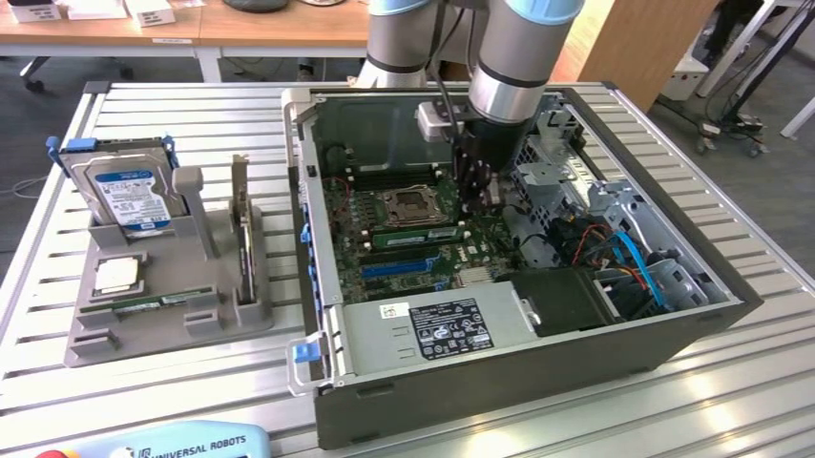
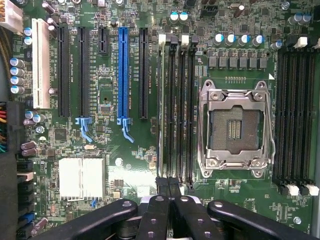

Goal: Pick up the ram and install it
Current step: 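Press down the ram until it locks into place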

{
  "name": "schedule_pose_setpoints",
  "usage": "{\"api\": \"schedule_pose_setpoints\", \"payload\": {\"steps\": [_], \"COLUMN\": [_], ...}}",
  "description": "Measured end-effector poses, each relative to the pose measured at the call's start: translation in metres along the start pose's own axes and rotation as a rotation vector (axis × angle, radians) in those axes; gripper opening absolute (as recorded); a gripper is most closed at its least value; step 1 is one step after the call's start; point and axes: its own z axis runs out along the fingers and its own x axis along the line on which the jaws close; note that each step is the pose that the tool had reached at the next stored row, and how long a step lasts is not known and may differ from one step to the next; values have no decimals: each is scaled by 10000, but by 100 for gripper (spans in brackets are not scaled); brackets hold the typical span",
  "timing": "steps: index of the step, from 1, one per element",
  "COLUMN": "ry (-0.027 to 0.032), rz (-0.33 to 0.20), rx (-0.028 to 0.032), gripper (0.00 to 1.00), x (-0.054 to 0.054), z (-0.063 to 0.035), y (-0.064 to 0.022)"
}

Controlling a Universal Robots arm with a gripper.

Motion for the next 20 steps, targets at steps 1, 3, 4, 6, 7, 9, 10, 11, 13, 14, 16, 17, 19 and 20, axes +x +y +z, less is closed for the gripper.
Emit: {"api": "schedule_pose_setpoints", "payload": {"steps": [1, 3, 4, 6, 7, 9, 10, 11, 13, 14, 16, 17, 19, 20], "ry": [0, 0, 0, 2, 3, 1, 1, 0, 0, -2, -2, 0, 0, 0], "rz": [0, -1, -1, 0, 0, -3, -2, 0, 0, 1, 0, 0, 1, 0], "rx": [1, 1, 0, 0, 0, 0, 1, 0, 1, 2, 1, 1, 1, 0], "gripper": [10, 10, 10, 10, 10, 10, 10, 10, 10, 10, 10, 10, 10, 10], "x": [0, 1, 1, 1, 1, 1, 1, 1, 1, 3, 12, 17, 18, 18], "z": [6, 18, 22, 23, 23, 24, 24, 24, 24, 25, 25, 24, 24, 25], "y": [0, -1, -1, 0, 0, -6, -15, -24, -28, -28, -28, -28, -28, -28]}}
